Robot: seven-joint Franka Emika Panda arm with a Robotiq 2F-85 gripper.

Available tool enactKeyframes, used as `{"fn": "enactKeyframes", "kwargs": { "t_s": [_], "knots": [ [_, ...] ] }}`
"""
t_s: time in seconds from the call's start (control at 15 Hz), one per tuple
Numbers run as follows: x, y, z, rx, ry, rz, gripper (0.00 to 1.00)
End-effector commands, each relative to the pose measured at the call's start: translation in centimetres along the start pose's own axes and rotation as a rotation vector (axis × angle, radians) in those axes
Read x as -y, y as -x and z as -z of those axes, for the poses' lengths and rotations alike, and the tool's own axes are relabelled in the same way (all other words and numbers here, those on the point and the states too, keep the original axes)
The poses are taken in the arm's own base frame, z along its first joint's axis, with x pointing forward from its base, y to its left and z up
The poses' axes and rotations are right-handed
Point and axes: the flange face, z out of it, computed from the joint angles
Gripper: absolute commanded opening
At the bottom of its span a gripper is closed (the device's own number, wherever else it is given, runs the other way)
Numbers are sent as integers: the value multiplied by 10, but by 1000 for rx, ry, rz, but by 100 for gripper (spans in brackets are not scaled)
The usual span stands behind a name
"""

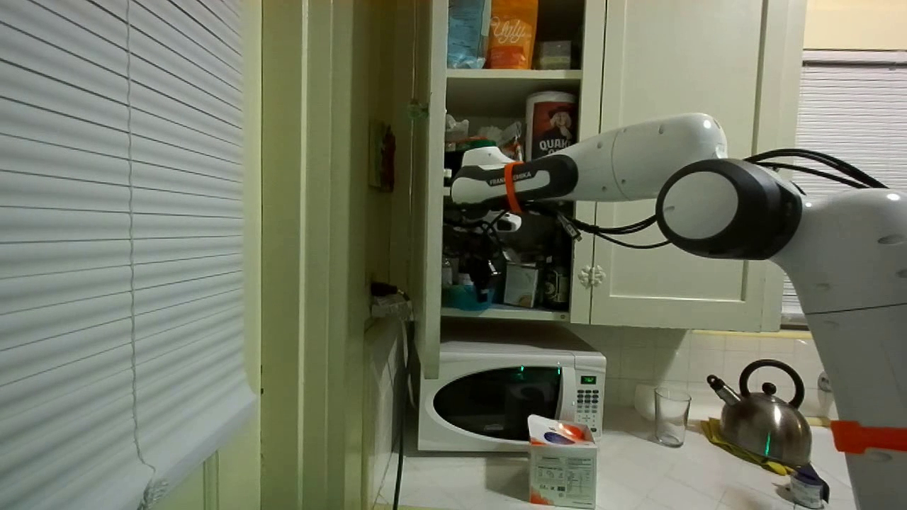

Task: Put the bowl in the top cabinet

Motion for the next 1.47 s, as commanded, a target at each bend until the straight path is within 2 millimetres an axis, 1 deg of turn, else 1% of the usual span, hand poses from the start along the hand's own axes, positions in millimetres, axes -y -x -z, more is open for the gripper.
{"fn": "enactKeyframes", "kwargs": {
  "t_s": [0.0,0.73,1.33,1.4],
  "knots": [
    [9,1,-5,-14,25,-16,1],
    [23,-7,-12,-13,38,-50,1],
    [33,-9,-16,-13,31,-73,1],
    [33,-9,-16,-13,33,-72,19]
  ]
}}
